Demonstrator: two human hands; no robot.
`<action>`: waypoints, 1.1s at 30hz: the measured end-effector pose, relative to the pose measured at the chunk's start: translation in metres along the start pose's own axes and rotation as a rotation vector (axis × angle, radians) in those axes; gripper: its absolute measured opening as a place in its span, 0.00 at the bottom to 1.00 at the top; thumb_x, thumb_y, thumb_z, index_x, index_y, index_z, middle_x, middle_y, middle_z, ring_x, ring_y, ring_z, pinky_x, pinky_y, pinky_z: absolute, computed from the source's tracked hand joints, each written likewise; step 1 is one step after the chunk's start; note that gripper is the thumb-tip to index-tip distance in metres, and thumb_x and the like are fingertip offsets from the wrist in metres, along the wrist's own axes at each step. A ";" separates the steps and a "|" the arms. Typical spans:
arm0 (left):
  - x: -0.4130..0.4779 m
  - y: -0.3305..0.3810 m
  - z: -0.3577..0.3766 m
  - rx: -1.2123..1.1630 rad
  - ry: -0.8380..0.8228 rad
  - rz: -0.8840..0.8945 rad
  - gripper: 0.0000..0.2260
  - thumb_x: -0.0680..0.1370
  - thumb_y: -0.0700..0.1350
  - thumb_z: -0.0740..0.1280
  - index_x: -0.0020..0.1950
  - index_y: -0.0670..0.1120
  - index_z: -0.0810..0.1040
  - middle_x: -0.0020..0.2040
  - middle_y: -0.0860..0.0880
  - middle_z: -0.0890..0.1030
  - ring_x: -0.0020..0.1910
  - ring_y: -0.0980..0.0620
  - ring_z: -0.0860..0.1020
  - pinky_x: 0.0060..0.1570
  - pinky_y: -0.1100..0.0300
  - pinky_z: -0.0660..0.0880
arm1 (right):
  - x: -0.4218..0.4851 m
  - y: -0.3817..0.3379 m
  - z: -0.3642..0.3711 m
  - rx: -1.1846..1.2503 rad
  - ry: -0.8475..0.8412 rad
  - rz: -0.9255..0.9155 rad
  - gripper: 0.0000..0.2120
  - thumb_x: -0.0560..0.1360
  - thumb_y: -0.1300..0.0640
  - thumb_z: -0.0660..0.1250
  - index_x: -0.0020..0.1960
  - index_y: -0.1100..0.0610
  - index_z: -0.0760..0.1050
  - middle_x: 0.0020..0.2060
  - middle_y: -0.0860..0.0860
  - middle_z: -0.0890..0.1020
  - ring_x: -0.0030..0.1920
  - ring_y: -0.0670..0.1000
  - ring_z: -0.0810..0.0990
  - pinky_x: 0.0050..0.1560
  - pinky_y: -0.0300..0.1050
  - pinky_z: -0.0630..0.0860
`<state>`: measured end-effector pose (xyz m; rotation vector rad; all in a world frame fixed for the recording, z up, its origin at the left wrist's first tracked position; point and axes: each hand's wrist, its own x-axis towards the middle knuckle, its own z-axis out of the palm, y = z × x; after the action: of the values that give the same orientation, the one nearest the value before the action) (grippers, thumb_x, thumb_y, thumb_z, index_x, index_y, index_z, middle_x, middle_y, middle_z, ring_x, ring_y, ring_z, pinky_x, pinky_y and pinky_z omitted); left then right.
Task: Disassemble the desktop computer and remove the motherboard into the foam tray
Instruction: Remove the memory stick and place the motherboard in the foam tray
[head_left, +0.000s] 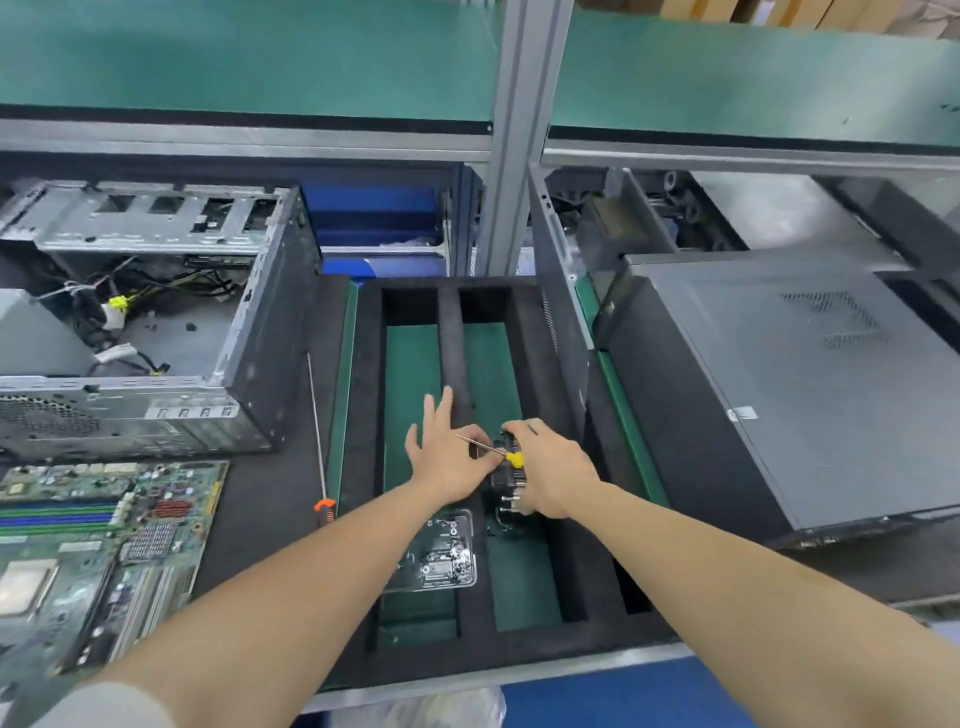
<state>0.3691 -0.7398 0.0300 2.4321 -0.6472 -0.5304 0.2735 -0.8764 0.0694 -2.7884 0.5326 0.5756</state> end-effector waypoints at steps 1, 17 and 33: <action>0.000 -0.003 0.005 0.051 0.010 0.024 0.07 0.76 0.60 0.72 0.44 0.60 0.79 0.84 0.54 0.39 0.82 0.49 0.35 0.78 0.39 0.40 | 0.001 0.000 0.004 -0.004 -0.009 0.003 0.54 0.63 0.53 0.83 0.80 0.45 0.56 0.76 0.45 0.64 0.61 0.64 0.80 0.54 0.55 0.80; 0.001 -0.005 0.001 0.320 -0.129 0.059 0.35 0.84 0.62 0.54 0.80 0.63 0.31 0.80 0.49 0.25 0.82 0.47 0.34 0.79 0.39 0.44 | 0.009 -0.004 0.010 0.187 0.061 0.070 0.51 0.64 0.38 0.81 0.79 0.42 0.59 0.70 0.47 0.76 0.62 0.57 0.81 0.57 0.56 0.81; -0.086 -0.096 -0.168 -0.052 0.248 -0.084 0.11 0.78 0.42 0.63 0.51 0.54 0.84 0.41 0.54 0.85 0.43 0.52 0.82 0.48 0.54 0.80 | 0.005 -0.214 -0.005 1.409 -0.083 0.242 0.05 0.79 0.62 0.64 0.54 0.61 0.74 0.46 0.61 0.77 0.35 0.61 0.82 0.45 0.64 0.85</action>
<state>0.4144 -0.5538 0.1192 2.4313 -0.4239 -0.2676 0.3649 -0.6864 0.1065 -1.3711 0.8181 0.1808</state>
